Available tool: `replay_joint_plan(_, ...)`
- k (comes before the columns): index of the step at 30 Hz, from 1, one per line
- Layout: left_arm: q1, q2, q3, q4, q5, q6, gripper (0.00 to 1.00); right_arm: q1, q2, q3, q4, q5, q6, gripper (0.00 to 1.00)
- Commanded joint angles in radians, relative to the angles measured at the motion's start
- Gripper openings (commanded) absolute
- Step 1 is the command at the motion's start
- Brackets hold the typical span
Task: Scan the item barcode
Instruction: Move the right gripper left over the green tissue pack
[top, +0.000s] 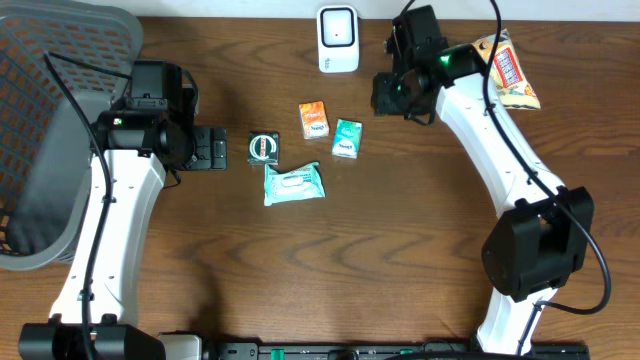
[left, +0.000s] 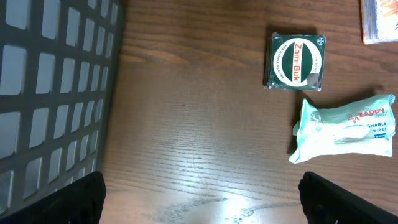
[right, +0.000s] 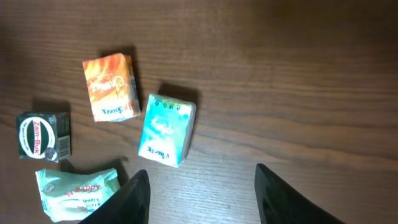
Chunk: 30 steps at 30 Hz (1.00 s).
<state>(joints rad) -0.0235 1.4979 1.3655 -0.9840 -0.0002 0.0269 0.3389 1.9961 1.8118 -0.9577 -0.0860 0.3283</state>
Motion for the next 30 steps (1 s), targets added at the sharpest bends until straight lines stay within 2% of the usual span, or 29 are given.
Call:
replay_joint_plan(1,0.0,0.006,-0.007,-0.001,-0.009,0.006,0.98,0.027,-0.014,-0.066,0.032,-0.011,0.042,0.47)
replay_joint_plan(5,0.0,0.006,-0.007,-0.001,-0.009,0.006,0.98,0.046,-0.014,-0.165,0.131,-0.038,0.045,0.41)
replay_joint_plan(11,0.0,0.006,-0.007,-0.001,-0.009,0.006,0.98,0.083,-0.014,-0.332,0.336,-0.04,0.105,0.43)
replay_joint_plan(13,0.0,0.006,-0.007,-0.001,-0.009,0.006,0.98,0.089,-0.014,-0.357,0.374,-0.04,0.105,0.33)
replay_joint_plan(15,0.0,0.006,-0.007,-0.001,-0.009,0.006,0.98,0.089,-0.014,-0.363,0.379,-0.04,0.088,0.32)
replay_joint_plan(19,0.0,0.006,-0.007,-0.001,-0.009,0.006,0.98,0.088,-0.014,-0.348,0.368,-0.05,0.023,0.43)
replay_joint_plan(20,0.0,0.006,-0.007,-0.001,-0.009,0.006,0.98,0.088,-0.014,-0.339,0.361,-0.056,0.009,0.42)
replay_joint_plan(23,0.0,0.006,-0.007,-0.001,-0.009,0.006,0.98,0.086,-0.014,-0.302,0.33,-0.055,-0.013,0.31)
replay_joint_plan(27,0.0,0.006,-0.007,-0.001,-0.009,0.006,0.98,0.084,-0.014,-0.255,0.291,-0.055,-0.016,0.28)
replay_joint_plan(30,0.0,0.006,-0.007,-0.001,-0.009,0.006,0.98,0.084,-0.014,-0.252,0.288,-0.054,-0.028,0.31)
